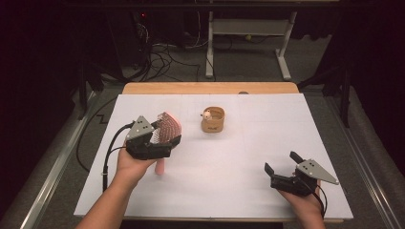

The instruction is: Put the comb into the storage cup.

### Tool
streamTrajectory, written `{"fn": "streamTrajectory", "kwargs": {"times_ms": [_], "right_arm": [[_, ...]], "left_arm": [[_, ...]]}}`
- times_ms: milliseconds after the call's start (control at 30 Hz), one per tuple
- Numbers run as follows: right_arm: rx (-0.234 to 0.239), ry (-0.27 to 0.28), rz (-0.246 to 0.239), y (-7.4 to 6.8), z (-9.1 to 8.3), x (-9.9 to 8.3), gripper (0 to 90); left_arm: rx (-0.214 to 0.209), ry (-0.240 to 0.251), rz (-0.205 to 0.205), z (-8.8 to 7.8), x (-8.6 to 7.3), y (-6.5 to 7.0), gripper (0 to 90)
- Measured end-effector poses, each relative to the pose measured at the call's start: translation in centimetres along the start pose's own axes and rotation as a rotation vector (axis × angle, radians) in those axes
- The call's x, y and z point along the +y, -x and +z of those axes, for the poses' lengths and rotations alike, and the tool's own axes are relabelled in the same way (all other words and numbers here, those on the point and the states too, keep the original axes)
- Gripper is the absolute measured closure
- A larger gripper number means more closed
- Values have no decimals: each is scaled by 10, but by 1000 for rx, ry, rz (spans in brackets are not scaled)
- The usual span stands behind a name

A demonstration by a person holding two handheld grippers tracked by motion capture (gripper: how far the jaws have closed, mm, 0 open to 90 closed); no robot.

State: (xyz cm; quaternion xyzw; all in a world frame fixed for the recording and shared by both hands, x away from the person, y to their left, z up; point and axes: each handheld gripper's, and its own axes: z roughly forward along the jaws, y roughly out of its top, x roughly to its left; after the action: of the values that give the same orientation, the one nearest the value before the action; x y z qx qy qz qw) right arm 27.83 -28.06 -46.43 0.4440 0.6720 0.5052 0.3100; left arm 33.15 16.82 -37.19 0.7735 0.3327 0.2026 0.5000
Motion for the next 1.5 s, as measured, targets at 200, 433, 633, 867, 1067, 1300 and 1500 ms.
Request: {"fn": "streamTrajectory", "kwargs": {"times_ms": [200, 433, 633, 867, 1067, 1300, 1500], "right_arm": [[5, -1, -4, -1, 0, 0, 4], [4, -1, -1, -1, 0, 0, 3], [5, -4, -14, -3, 1, 0, 3], [12, -2, -19, -5, 1, 0, 3], [21, -3, -9, -6, 3, 0, 3], [44, -8, -12, -13, 7, 2, 2], [52, -8, 2, -19, 11, 5, 2]], "left_arm": [[11, 35, 6, 0, -2, 3, 201], [22, 65, 11, -1, -2, 5, 201], [18, 97, 22, -2, -1, 8, 201], [6, 118, 30, 4, 0, 11, 201], [-20, 142, 31, 14, 2, 16, 201], [-41, 169, 44, 23, 9, 24, 200], [-72, 184, 53, 29, 14, 37, 200]]}}
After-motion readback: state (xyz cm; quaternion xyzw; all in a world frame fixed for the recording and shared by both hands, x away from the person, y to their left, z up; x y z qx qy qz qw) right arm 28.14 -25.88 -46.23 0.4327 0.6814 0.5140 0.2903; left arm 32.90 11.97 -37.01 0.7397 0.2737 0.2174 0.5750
